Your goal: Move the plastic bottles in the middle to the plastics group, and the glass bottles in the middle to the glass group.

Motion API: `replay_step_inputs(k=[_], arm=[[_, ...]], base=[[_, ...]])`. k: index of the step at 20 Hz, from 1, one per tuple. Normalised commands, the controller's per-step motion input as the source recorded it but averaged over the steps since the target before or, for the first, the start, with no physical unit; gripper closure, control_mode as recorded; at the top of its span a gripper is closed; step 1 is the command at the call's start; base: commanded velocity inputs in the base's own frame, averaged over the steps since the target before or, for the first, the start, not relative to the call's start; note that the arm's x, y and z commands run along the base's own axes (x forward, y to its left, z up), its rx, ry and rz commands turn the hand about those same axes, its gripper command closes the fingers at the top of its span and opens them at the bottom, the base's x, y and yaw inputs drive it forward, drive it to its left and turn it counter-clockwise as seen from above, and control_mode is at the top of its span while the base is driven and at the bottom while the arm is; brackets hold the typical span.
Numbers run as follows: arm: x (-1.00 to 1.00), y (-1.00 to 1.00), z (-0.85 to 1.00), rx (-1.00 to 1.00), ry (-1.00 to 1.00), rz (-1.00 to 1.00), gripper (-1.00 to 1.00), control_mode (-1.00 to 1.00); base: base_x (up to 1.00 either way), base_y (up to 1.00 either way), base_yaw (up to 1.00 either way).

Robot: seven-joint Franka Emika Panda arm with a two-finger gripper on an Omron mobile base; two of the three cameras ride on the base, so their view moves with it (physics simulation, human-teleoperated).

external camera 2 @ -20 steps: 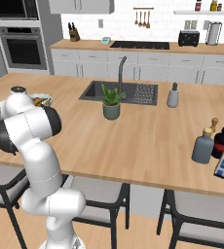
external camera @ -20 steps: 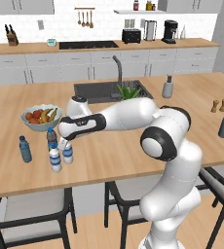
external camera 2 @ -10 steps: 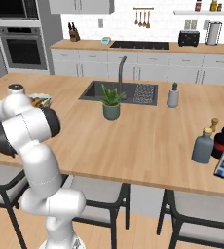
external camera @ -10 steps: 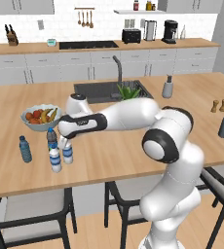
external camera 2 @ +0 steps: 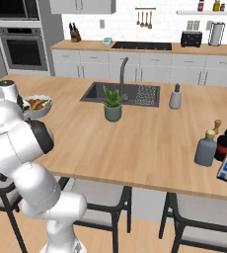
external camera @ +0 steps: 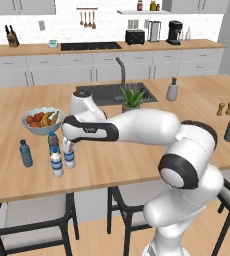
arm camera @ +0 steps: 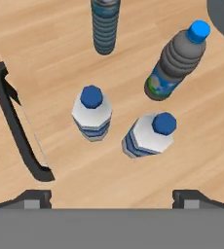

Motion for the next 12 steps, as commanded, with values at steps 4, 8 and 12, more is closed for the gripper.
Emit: replay_step_inputs(k=[4, 8, 12], arm=[[-0.47, -0.75, 0.00, 0.00, 0.07, -0.39, -1.00, -1.00], [-0.62, -0.96, 0.00, 0.02, 0.03, -0.41, -1.00, -1.00], [-0.59, -1.00, -0.02, 0.05, 0.00, -0.39, -1.00, -1.00]], base=[[0.00, 0.00, 0.00], [0.00, 0.00, 0.00], [0.00, 0.00, 0.00]])
